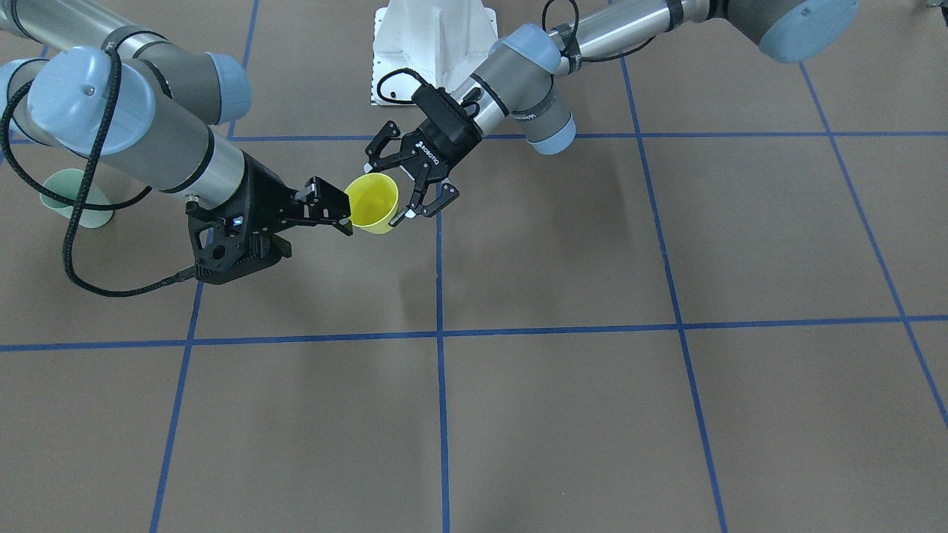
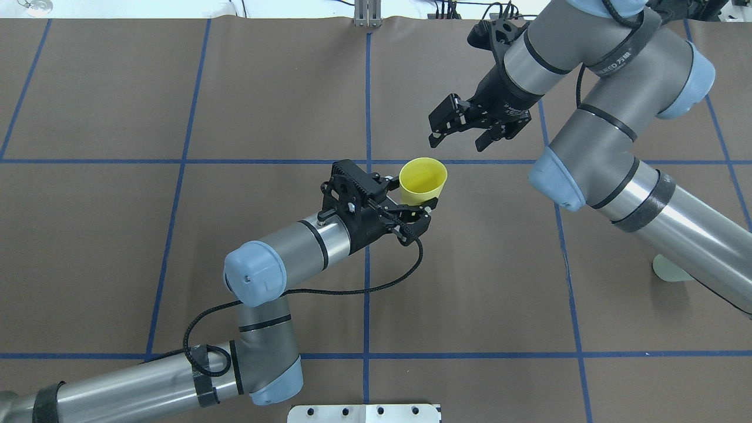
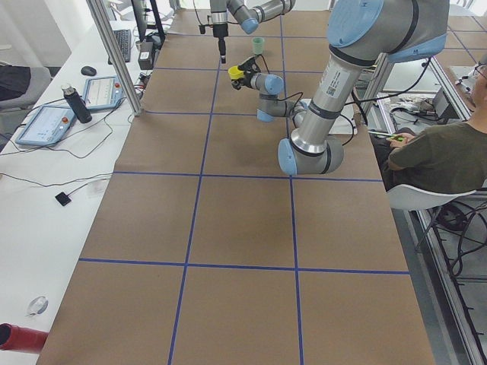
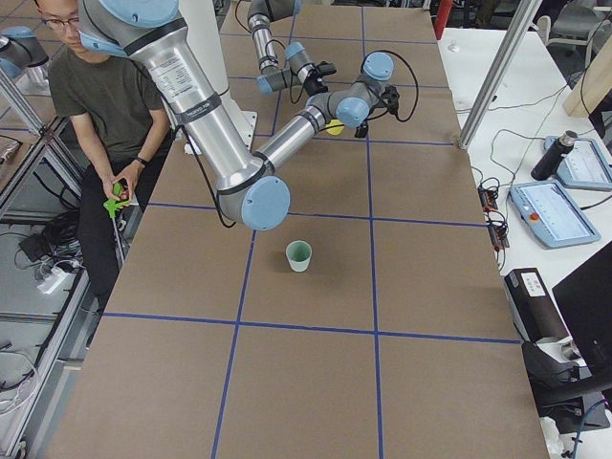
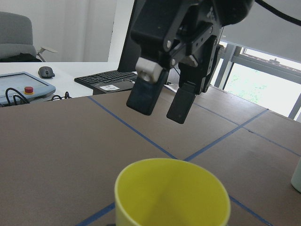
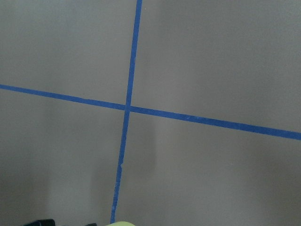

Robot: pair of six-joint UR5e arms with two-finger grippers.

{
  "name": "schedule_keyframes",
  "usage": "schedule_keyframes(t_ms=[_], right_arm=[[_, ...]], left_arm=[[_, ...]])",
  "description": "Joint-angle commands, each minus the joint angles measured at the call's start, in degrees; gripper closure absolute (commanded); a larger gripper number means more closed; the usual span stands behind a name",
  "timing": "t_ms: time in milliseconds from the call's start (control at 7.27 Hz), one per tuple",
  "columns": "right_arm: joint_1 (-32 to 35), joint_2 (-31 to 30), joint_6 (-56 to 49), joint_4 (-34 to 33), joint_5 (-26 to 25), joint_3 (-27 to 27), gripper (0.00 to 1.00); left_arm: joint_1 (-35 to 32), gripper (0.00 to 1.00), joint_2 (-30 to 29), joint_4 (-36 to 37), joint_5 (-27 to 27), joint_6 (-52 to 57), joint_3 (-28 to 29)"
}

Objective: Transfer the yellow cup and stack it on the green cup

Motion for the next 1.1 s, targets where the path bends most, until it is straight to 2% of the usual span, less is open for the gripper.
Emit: schedule_keyframes(t_ms=[0,275,688,825,963], right_arm=[[-1.4,0.0,0.6,0.0,0.2,0.1,0.1],[-2.0,0.0,0.6,0.0,0.8,0.4,0.22],[-2.2,-0.5,0.6,0.2,1.9,1.2,0.25],[-2.2,-0.5,0.7,0.2,1.9,1.4,0.36],[-2.2,-0.6,0.7,0.2,1.9,1.5,0.53]], left_arm=[[0.0,0.68,-0.2,0.0,0.1,0.0,0.0],[0.0,0.68,-0.3,-0.1,0.3,0.0,-0.1],[0.0,0.68,-0.3,-0.1,0.3,0.0,0.0],[0.0,0.68,-0.3,-0.1,0.3,0.0,0.0],[0.0,0.68,-0.3,0.0,0.3,0.0,0.0]])
